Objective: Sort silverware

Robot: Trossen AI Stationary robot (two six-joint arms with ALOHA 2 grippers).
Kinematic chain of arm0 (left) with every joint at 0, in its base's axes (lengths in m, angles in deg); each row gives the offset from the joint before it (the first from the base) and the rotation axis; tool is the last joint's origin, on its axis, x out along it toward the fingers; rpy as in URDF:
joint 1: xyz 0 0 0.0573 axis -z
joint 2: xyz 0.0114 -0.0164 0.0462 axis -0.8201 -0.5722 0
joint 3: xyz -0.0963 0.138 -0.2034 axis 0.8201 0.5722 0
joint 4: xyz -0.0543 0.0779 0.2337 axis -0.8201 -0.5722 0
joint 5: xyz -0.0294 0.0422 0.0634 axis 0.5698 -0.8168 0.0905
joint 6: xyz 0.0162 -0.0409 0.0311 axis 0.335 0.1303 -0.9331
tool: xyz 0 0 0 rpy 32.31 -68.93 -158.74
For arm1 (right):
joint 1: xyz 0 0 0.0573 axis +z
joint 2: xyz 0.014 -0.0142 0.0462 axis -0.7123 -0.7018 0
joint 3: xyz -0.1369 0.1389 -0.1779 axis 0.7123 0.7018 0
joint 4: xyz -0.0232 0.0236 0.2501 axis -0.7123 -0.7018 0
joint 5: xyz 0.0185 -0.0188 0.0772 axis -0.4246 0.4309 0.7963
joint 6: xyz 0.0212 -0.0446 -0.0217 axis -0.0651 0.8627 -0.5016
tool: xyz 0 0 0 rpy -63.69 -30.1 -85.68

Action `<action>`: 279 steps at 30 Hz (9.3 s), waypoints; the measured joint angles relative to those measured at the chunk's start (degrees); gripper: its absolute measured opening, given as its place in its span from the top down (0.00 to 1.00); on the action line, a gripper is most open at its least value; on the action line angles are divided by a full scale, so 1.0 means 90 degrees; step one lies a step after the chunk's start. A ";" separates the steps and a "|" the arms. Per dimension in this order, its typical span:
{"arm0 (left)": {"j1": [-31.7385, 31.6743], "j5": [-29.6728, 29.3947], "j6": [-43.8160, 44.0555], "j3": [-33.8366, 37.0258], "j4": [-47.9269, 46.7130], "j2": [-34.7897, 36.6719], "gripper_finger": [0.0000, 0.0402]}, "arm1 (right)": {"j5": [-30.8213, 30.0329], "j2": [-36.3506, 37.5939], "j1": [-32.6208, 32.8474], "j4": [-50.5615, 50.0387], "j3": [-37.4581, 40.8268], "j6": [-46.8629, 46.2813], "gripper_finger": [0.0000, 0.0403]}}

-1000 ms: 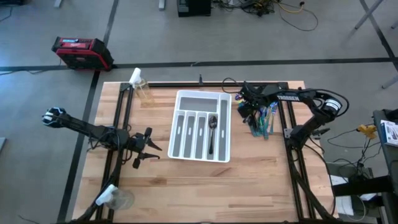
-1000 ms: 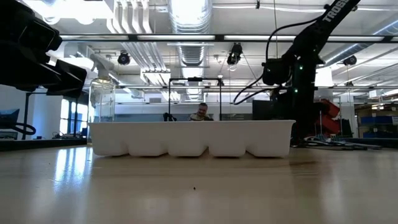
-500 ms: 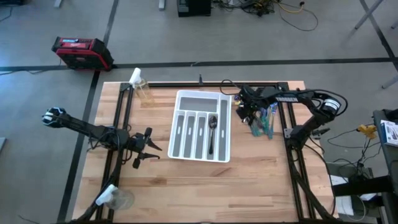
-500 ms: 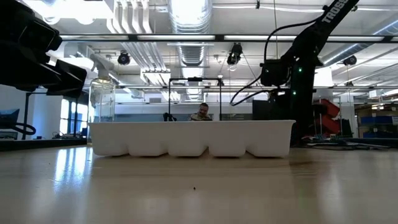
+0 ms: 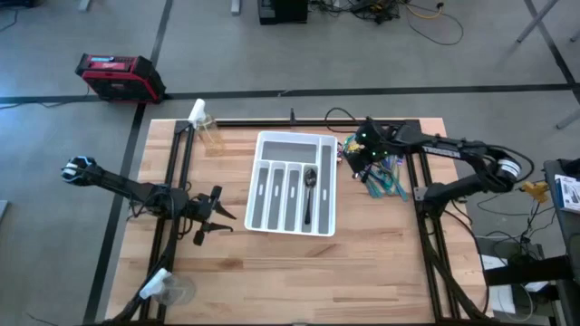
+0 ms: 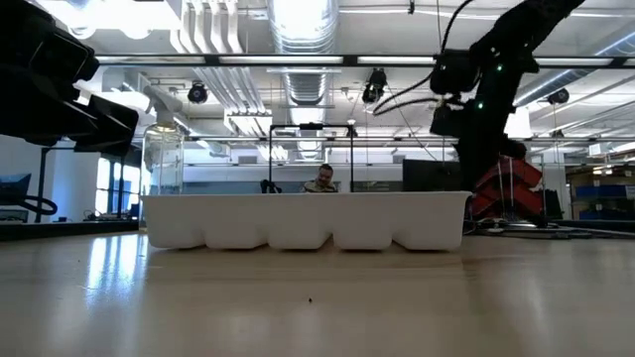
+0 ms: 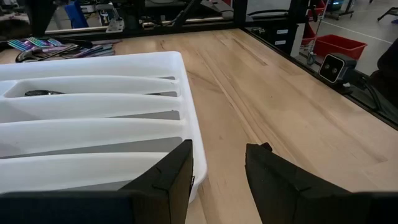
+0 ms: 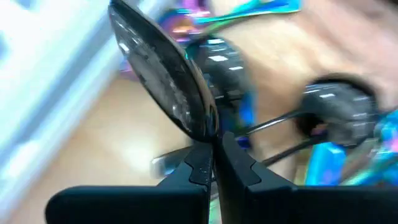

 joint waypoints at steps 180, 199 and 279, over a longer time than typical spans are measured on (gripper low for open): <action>0.0119 -0.1441 0.0559 -0.2484 0.4196 -0.5062 0.67 | -0.1983 -0.1737 0.0604 0.0778 -0.0255 0.5209 0.47; 0.0117 -0.1636 0.0478 -0.3096 0.3271 -0.5314 0.67 | -0.1754 -0.2212 -0.0022 0.1170 -0.0262 0.5521 0.90; 0.0109 -0.4296 0.1181 -0.3113 0.3932 -0.6186 0.67 | -0.0663 -0.1654 0.2365 0.3299 -0.0257 0.0453 0.58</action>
